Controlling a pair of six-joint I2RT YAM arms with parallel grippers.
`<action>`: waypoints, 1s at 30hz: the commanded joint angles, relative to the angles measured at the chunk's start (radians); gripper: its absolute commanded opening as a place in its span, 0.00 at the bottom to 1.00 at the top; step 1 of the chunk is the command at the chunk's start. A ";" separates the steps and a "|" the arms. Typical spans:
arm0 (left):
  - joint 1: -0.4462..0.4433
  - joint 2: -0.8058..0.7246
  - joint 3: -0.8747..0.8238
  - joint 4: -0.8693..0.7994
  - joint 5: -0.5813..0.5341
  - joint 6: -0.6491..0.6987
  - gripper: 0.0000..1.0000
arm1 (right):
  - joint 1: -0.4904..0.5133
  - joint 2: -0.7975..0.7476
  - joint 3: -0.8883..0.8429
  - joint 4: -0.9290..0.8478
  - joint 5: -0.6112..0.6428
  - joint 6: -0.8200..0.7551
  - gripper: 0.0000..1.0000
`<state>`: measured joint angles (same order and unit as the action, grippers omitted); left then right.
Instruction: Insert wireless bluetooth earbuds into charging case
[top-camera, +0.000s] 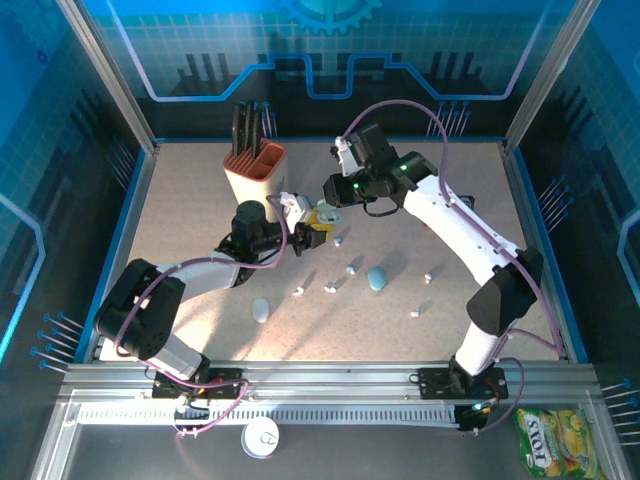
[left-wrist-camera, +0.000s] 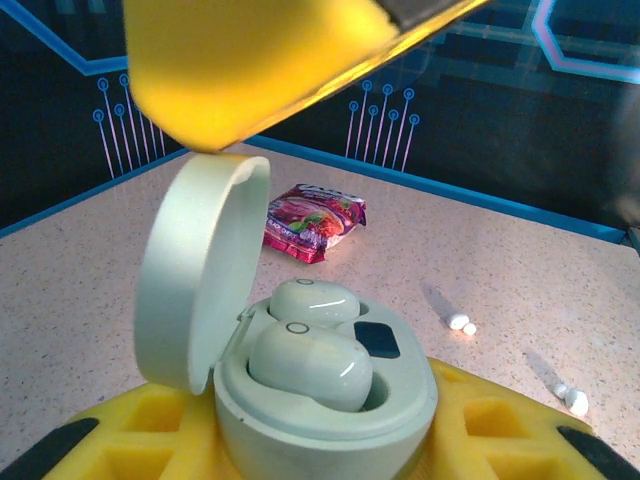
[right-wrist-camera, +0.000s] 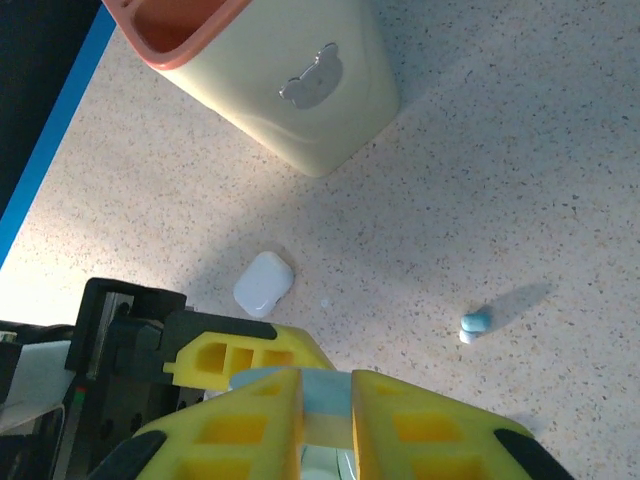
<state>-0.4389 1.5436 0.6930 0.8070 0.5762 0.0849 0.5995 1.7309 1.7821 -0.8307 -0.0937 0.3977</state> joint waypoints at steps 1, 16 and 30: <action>-0.001 -0.029 0.032 0.030 0.003 -0.008 0.35 | -0.015 -0.018 -0.017 -0.087 -0.039 -0.046 0.20; -0.003 -0.058 0.113 -0.015 0.008 -0.094 0.35 | -0.208 -0.241 -0.238 0.080 -0.407 0.250 0.53; -0.041 -0.110 0.245 -0.194 0.043 -0.150 0.35 | -0.302 -0.261 -0.420 0.533 -0.831 0.644 0.66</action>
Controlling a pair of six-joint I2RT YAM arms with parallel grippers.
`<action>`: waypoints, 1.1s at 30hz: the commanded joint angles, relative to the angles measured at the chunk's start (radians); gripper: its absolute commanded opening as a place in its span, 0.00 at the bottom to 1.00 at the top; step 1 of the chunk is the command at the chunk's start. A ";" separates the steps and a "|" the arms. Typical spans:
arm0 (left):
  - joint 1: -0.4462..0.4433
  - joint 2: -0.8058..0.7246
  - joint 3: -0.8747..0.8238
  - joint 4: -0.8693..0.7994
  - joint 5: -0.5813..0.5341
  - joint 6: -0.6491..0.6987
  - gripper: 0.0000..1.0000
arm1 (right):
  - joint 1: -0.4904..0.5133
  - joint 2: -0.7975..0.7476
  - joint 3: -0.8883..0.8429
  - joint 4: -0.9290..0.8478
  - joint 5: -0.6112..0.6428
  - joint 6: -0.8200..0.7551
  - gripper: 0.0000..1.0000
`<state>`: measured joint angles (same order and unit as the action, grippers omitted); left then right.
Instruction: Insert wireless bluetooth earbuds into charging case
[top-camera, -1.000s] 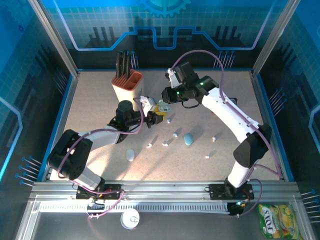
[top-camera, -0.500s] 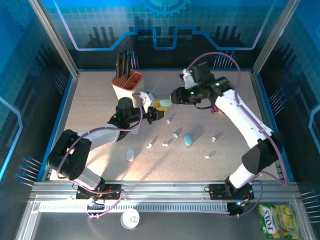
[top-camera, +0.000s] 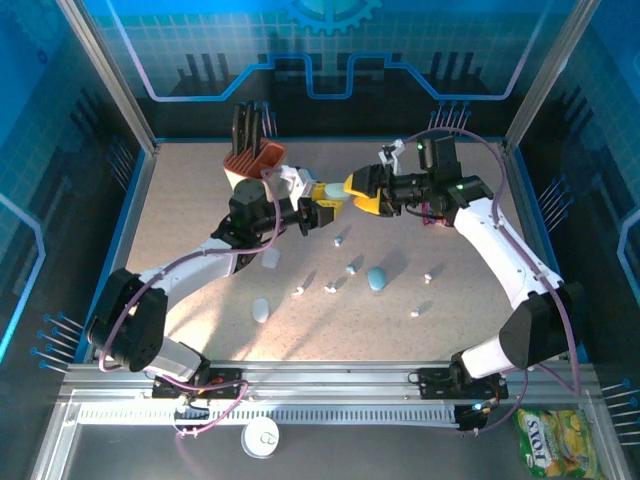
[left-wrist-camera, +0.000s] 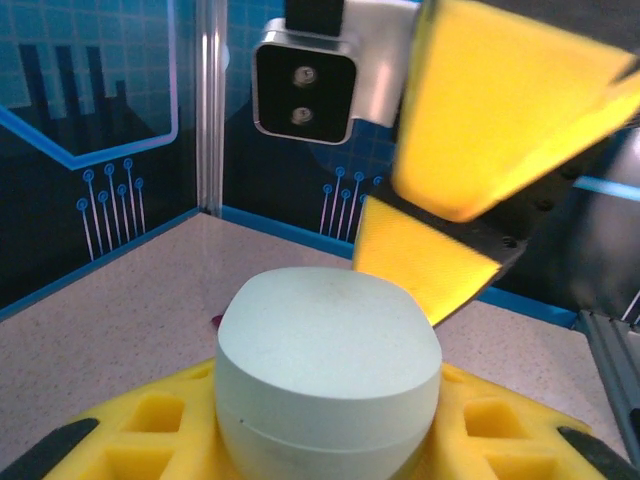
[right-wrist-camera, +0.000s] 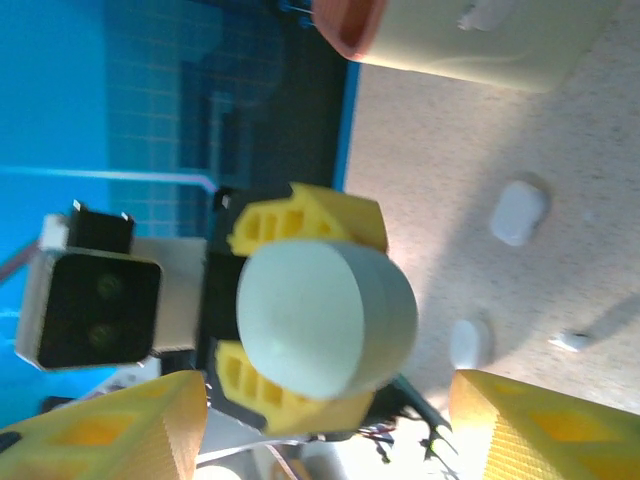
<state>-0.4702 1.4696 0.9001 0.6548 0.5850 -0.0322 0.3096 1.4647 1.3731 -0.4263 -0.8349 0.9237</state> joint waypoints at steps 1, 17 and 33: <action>-0.011 -0.037 0.040 -0.040 0.035 -0.043 0.35 | -0.012 0.011 -0.016 0.147 -0.098 0.141 0.66; -0.035 0.034 0.083 0.030 0.034 -0.091 0.35 | -0.010 0.001 -0.100 0.320 -0.083 0.280 0.55; -0.038 0.050 0.111 -0.009 0.017 -0.066 0.69 | -0.061 -0.028 -0.116 0.307 -0.002 0.217 0.23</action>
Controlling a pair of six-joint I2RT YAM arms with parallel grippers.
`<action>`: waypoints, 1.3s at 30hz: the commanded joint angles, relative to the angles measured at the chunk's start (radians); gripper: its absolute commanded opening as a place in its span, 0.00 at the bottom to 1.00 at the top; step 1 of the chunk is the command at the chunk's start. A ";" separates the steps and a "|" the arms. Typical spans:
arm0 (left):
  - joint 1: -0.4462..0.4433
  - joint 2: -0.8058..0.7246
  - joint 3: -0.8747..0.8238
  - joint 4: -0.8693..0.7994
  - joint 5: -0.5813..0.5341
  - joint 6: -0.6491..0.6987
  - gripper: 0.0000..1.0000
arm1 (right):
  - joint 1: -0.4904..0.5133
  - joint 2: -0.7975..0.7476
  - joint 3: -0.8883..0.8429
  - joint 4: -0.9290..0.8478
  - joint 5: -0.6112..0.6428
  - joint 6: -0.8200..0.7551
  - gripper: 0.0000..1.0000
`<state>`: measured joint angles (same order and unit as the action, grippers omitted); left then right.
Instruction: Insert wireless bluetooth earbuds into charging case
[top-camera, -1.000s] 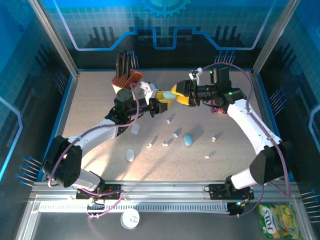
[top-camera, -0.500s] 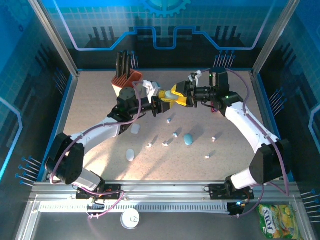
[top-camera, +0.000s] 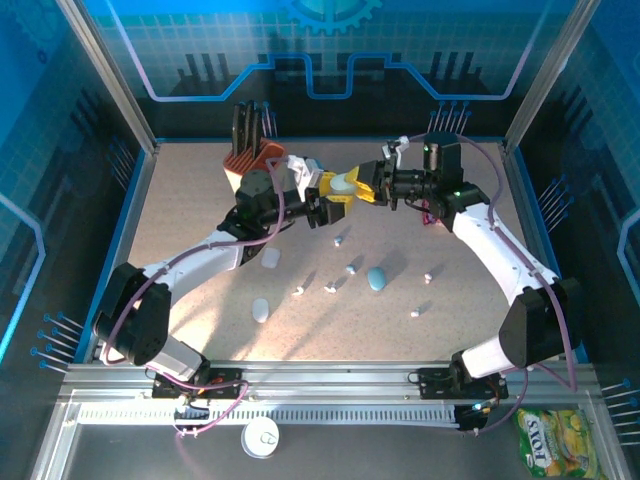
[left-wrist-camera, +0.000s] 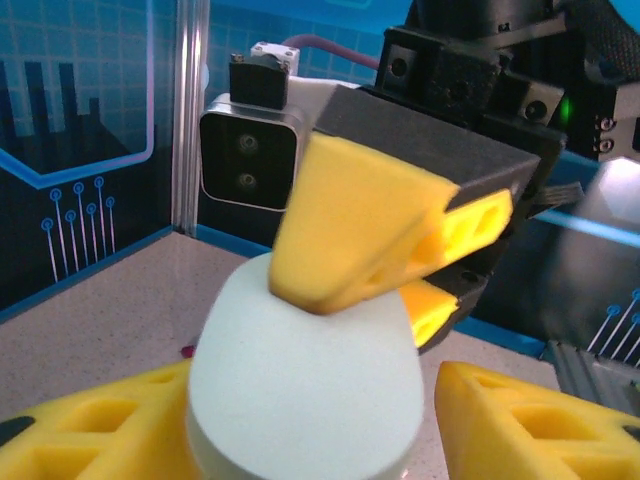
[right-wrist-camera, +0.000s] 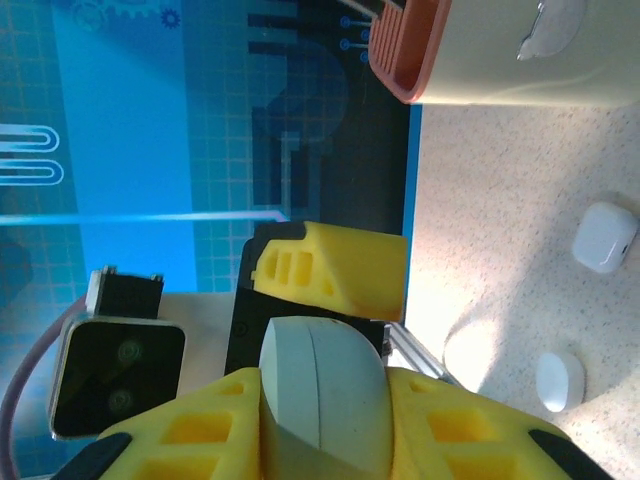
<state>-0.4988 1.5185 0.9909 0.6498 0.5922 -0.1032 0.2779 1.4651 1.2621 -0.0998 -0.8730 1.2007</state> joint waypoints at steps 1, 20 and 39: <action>-0.008 -0.002 0.017 -0.007 0.005 0.004 0.73 | -0.038 -0.030 -0.007 -0.034 0.050 -0.077 0.22; -0.008 -0.328 -0.219 -0.514 -0.493 -0.067 0.99 | -0.109 0.292 -0.094 0.067 0.441 -0.306 0.19; -0.021 -0.424 -0.257 -1.221 -0.757 -0.441 0.99 | -0.108 0.508 -0.023 0.041 0.518 -0.335 0.52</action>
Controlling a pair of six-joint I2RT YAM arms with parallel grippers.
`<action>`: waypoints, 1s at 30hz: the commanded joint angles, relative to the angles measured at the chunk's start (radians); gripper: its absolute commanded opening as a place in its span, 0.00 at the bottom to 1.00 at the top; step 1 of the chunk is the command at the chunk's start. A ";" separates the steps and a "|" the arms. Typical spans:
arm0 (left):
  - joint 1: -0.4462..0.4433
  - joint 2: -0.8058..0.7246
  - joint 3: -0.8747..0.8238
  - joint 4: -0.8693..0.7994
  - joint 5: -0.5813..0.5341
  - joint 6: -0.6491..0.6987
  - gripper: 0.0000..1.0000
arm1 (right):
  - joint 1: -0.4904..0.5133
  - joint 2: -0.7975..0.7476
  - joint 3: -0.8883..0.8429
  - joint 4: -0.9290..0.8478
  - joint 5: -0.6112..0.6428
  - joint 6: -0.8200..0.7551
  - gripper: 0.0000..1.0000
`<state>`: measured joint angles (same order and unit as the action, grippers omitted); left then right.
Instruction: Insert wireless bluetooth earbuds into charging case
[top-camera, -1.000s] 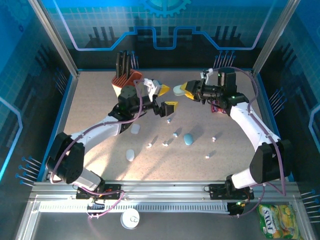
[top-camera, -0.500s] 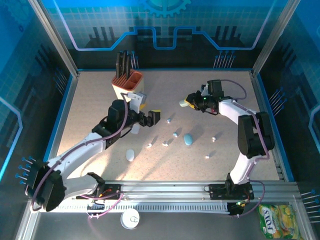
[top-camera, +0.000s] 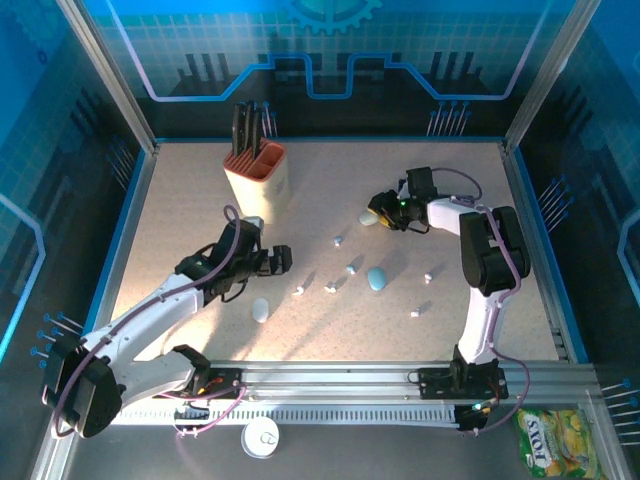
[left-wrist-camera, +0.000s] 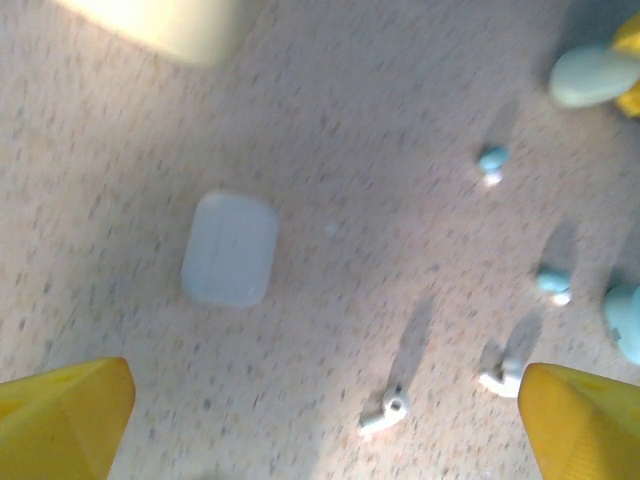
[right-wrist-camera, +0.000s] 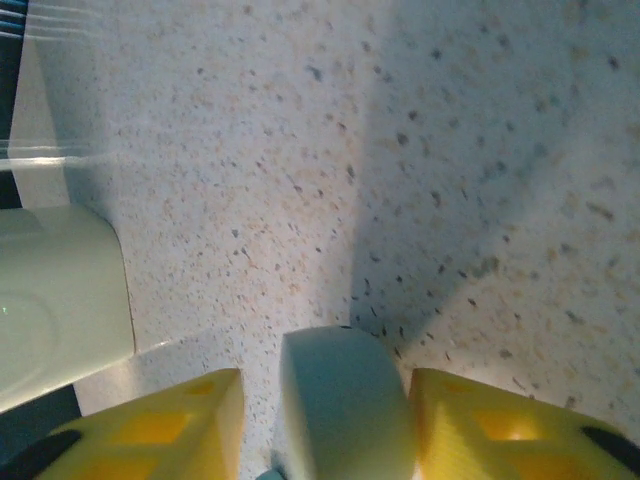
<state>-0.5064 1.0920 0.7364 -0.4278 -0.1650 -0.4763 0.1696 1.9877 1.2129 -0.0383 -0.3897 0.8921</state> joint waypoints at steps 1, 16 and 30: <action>-0.015 0.006 -0.008 -0.161 0.006 -0.086 0.99 | 0.000 -0.022 0.019 -0.024 0.045 -0.032 0.56; -0.100 0.047 -0.094 -0.297 0.097 -0.298 0.95 | 0.017 -0.333 -0.113 -0.230 0.148 -0.220 0.77; -0.105 0.147 -0.156 -0.214 0.110 -0.297 0.64 | 0.030 -0.418 -0.147 -0.255 0.125 -0.226 0.77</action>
<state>-0.6025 1.2255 0.5911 -0.6605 -0.0708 -0.7696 0.1837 1.5944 1.0615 -0.2806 -0.2619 0.6724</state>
